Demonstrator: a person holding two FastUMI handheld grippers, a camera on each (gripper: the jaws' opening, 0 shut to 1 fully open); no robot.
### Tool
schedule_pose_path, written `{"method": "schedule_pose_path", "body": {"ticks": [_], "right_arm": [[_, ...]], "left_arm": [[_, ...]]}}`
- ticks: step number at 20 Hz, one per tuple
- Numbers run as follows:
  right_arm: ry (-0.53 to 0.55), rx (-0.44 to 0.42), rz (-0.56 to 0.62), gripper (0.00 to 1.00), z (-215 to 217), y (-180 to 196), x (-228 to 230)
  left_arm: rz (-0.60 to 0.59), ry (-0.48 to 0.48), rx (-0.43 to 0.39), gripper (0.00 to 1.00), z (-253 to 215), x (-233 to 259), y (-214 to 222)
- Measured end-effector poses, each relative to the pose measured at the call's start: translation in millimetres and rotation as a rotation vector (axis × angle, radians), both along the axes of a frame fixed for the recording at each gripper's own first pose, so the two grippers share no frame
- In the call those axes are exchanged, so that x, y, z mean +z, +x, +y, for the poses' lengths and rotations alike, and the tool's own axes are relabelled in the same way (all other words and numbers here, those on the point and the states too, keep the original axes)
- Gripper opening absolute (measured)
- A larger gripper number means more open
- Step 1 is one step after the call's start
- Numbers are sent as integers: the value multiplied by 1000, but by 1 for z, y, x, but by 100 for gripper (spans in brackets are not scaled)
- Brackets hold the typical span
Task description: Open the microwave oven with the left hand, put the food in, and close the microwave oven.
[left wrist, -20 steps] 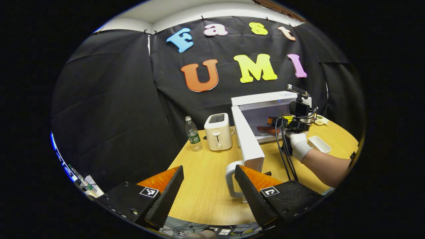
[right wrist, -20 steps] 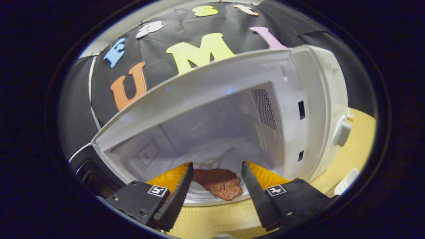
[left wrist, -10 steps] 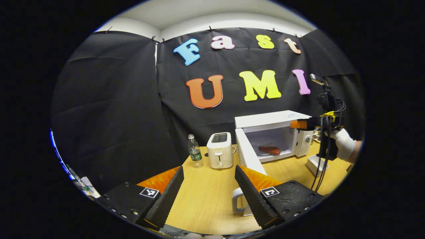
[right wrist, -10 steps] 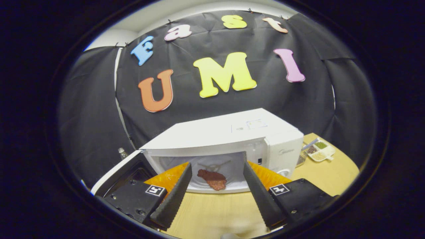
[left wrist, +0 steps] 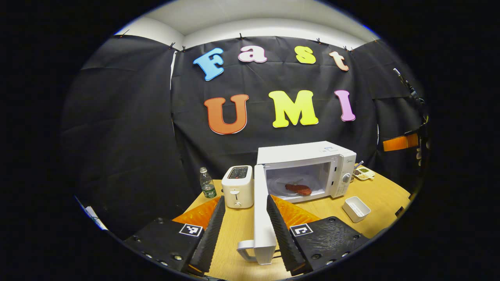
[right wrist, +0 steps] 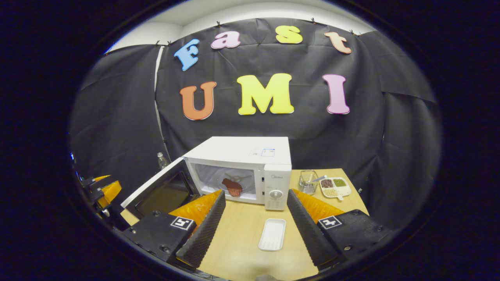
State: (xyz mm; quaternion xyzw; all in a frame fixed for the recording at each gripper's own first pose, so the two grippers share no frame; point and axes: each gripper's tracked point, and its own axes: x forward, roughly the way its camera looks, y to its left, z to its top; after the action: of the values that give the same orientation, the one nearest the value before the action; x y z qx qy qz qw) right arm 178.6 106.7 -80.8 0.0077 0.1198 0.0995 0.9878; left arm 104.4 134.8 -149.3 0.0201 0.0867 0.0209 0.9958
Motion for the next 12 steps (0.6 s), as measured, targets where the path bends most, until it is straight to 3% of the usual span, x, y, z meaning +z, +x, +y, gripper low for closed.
{"method": "schedule_pose_path", "body": {"ticks": [1, 2, 4, 5, 6, 7, 8, 9, 10, 11, 12], "right_arm": [[6, -4, -2, 91, -12, -7, 4], [9, -7, -3, 100, -22, -13, 3], [12, -17, 3, 100, -43, -21, 2], [21, -24, 16, 100, -52, -25, -1], [32, -17, 30, 100, -56, -30, -5], [36, -23, 41, 90, -62, -33, -9], [33, -32, 48, 90, -68, -34, -12], [31, -41, 53, 100, -72, -36, -13], [33, -47, 63, 90, -74, -39, -16], [43, -51, 64, 91, -75, -42, -16], [49, -58, 64, 100, -75, -44, -16]], "left_arm": [[3, 8, -4, 65, -6, 0, 3], [2, 19, -3, 65, -11, 2, 7], [5, 22, -15, 59, -26, 2, 12], [-2, 36, 28, 65, -23, 3, 11], [-11, 39, 67, 33, -13, 7, 9], [-19, 37, 111, 17, -3, 8, 10], [-24, 12, 115, 1, -2, 9, 13], [-32, -14, 106, 0, -5, 8, 11], [-37, -23, 106, 0, -6, 8, 10], [-36, -5, 109, 7, 0, 7, 10], [-34, 14, 105, 0, 6, 3, 9]]}}
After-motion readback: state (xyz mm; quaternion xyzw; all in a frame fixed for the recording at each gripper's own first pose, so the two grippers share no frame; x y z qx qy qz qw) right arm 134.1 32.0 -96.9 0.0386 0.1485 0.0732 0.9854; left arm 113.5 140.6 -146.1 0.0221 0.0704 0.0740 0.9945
